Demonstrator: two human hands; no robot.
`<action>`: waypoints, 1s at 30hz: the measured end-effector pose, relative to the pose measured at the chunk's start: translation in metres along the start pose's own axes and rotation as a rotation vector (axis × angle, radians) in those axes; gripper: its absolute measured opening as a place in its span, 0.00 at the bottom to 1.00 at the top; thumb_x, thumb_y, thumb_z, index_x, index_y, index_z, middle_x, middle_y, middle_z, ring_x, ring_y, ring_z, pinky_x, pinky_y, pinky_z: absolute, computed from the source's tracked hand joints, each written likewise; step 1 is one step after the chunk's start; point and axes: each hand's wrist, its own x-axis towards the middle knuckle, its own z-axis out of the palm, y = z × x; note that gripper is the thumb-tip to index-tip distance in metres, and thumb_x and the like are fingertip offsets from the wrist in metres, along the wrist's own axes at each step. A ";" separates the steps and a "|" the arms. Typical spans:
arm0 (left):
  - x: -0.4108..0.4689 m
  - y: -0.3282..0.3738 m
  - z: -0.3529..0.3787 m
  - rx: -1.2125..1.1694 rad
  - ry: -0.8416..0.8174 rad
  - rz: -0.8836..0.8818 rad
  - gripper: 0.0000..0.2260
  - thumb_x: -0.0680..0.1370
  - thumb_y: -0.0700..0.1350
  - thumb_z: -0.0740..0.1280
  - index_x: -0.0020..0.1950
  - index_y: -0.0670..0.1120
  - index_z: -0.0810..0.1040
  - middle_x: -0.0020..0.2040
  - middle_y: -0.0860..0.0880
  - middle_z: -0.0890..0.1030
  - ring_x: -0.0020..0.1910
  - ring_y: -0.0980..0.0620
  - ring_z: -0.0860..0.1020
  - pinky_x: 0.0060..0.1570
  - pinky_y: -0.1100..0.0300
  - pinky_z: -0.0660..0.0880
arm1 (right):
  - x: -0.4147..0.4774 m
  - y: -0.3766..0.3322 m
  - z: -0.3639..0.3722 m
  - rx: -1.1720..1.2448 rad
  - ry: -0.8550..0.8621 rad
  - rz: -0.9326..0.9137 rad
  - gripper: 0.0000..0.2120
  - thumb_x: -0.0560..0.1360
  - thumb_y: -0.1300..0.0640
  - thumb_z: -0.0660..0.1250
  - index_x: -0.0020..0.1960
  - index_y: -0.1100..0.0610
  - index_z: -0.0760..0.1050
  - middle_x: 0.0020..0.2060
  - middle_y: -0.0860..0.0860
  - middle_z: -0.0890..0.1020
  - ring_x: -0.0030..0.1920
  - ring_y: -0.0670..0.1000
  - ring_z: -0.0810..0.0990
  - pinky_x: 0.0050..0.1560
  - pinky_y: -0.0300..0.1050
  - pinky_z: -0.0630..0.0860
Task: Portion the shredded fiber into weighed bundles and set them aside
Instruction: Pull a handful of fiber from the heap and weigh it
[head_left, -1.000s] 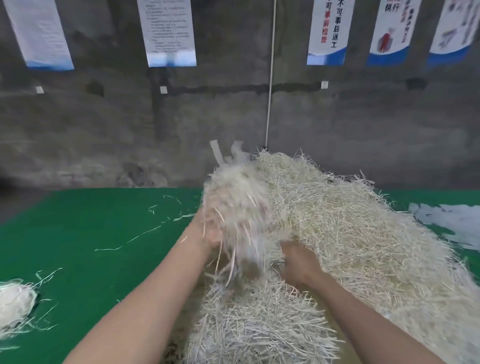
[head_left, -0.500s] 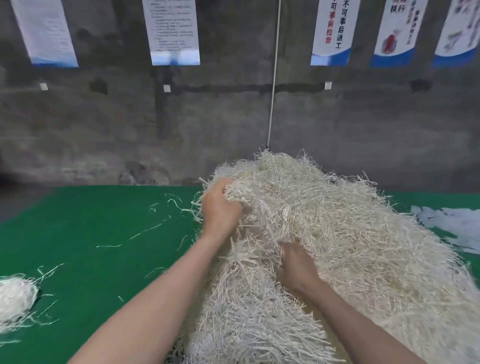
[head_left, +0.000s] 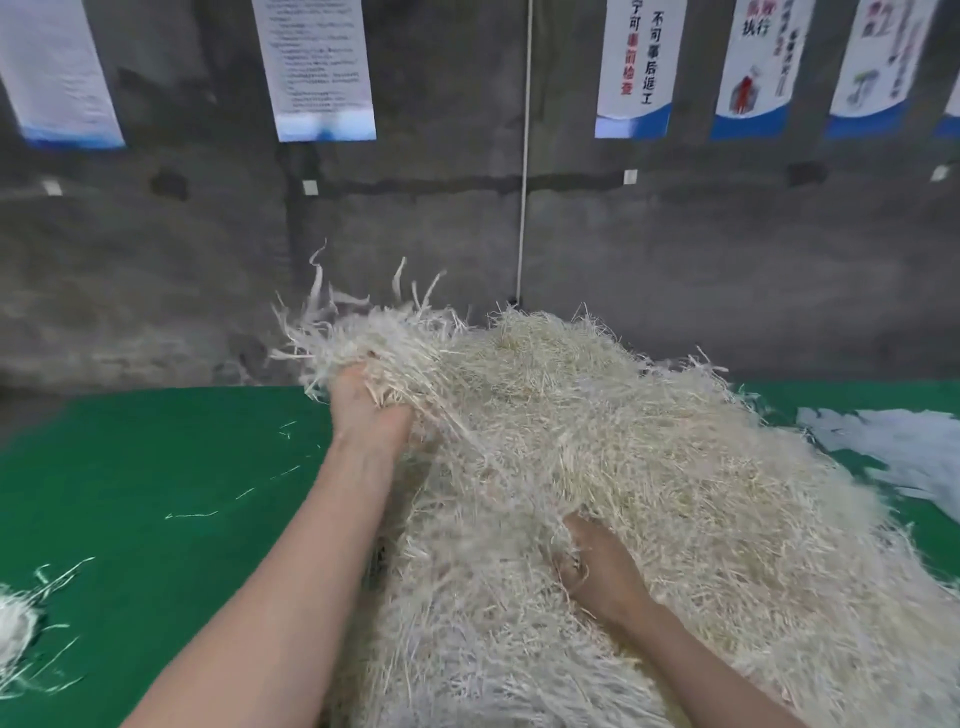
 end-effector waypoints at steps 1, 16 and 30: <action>-0.001 0.008 0.003 0.017 -0.009 0.072 0.09 0.74 0.30 0.57 0.41 0.44 0.71 0.39 0.49 0.80 0.35 0.57 0.78 0.40 0.64 0.76 | 0.001 -0.003 -0.003 0.015 -0.015 -0.005 0.25 0.75 0.59 0.65 0.71 0.53 0.64 0.67 0.53 0.72 0.65 0.53 0.70 0.63 0.42 0.67; -0.031 0.022 -0.003 -0.081 0.029 -0.137 0.13 0.79 0.40 0.57 0.62 0.37 0.72 0.67 0.35 0.71 0.67 0.39 0.70 0.67 0.43 0.66 | 0.018 -0.142 -0.008 0.273 -0.081 -0.133 0.33 0.79 0.52 0.62 0.77 0.53 0.48 0.49 0.49 0.78 0.40 0.44 0.77 0.40 0.35 0.76; -0.047 0.028 -0.040 0.167 0.078 -0.216 0.04 0.72 0.39 0.66 0.40 0.40 0.73 0.61 0.37 0.75 0.52 0.37 0.76 0.44 0.46 0.73 | 0.017 -0.138 -0.058 0.911 0.074 -0.183 0.21 0.74 0.63 0.66 0.60 0.43 0.71 0.57 0.46 0.76 0.57 0.47 0.77 0.44 0.33 0.78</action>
